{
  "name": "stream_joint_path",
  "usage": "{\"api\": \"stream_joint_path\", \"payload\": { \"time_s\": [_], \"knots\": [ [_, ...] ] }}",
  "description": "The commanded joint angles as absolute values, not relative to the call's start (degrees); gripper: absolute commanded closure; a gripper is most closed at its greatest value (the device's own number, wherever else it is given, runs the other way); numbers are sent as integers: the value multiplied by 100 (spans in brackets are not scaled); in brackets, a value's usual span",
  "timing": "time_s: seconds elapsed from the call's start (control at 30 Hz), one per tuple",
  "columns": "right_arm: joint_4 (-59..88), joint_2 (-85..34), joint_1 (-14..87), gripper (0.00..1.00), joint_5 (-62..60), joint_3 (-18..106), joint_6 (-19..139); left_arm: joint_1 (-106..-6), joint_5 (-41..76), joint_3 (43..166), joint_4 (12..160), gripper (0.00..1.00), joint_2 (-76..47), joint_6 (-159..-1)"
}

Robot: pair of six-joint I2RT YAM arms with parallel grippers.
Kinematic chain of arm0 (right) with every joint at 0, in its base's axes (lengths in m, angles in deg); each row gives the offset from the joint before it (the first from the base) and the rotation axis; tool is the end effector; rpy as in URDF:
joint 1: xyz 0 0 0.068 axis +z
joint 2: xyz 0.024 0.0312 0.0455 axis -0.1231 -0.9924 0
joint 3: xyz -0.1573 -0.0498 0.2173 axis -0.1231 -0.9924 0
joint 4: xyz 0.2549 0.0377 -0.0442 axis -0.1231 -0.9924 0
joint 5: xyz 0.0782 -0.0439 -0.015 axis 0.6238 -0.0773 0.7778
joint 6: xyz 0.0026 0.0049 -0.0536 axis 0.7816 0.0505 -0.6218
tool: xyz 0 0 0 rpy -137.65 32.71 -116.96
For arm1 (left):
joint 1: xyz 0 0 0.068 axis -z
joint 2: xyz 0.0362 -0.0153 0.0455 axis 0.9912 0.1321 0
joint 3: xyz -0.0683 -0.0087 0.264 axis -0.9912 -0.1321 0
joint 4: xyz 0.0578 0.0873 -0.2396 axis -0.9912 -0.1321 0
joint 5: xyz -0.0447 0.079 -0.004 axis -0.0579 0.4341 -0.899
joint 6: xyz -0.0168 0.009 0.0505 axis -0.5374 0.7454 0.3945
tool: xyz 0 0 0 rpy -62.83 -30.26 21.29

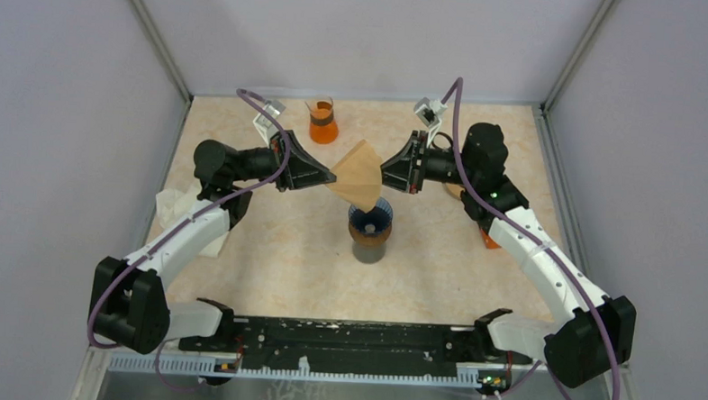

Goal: Place the coffee filter in the dripper
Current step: Place the coffee filter in the coffee dripper.

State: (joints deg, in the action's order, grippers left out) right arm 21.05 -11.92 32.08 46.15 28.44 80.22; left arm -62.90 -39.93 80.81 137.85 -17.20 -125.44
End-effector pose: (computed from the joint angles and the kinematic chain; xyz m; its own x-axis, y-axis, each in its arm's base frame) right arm 0.2264 0.1376 0.3831 -0.4674 0.0734 -0.8810 -0.8654 0.1657 0.4729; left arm 0.2405 -0.1197 0.3650 -0.4803 -0.1955 -0.8550 0.8765 -0.0708 -0.4762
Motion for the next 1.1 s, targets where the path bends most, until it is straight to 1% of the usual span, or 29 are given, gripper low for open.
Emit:
{"api": "stream_joint_path", "payload": {
  "time_s": [0.0, 0.03, 0.1, 0.17, 0.2, 0.27, 0.37, 0.47, 0.57, 0.67, 0.8, 0.97, 1.07],
  "knots": [
    [2538, -1129, 3256, 97, 4791, 3111, 8027, -6290, -4063, 8009, 14249, 99, -1686, -12720],
    [2533, -1102, 3257, 100, 4792, 3116, 8022, -6290, -4058, 8007, 14246, 99, -1683, -12722],
    [2479, -1062, 3256, 100, 4788, 3144, 7988, -6290, -4053, 8008, 14222, 96, -1670, -12703],
    [2307, -1000, 3256, 100, 4699, 3203, 7906, -6290, -4021, 8001, 14080, 84, -1684, -12604],
    [2155, -973, 3256, 100, 4633, 3261, 7793, -6292, -4002, 8008, 13864, 80, -1707, -12504],
    [1749, -935, 3260, 100, 4451, 3421, 7595, -6290, -3883, 8014, 13430, 76, -1781, -12206],
    [1065, -860, 3256, 100, 4207, 3748, 7294, -6290, -3589, 8019, 12644, 64, -1941, -11723],
    [288, -776, 3258, 100, 3834, 4054, 7000, -6290, -3129, 8096, 11623, 49, -2109, -11138],
    [-323, -749, 3273, 100, 3442, 4312, 6786, -6290, -2644, 8278, 10652, 39, -2205, -10578],
    [-905, -753, 3335, 100, 2967, 4567, 6593, -6290, -2149, 8425, 9865, 32, -2336, -10252],
    [-1555, -798, 3500, 100, 2163, 4933, 6432, -6266, -1512, 8571, 9121, 25, -2590, -10048],
    [-2222, -957, 3789, 100, 1040, 5446, 6418, -6040, -562, 8934, 8263, 21, -2840, -9816],
    [-2608, -1127, 4133, 100, 143, 5768, 6427, -5703, 95, 9163, 7897, 19, -2888, -9732]
  ]
}}
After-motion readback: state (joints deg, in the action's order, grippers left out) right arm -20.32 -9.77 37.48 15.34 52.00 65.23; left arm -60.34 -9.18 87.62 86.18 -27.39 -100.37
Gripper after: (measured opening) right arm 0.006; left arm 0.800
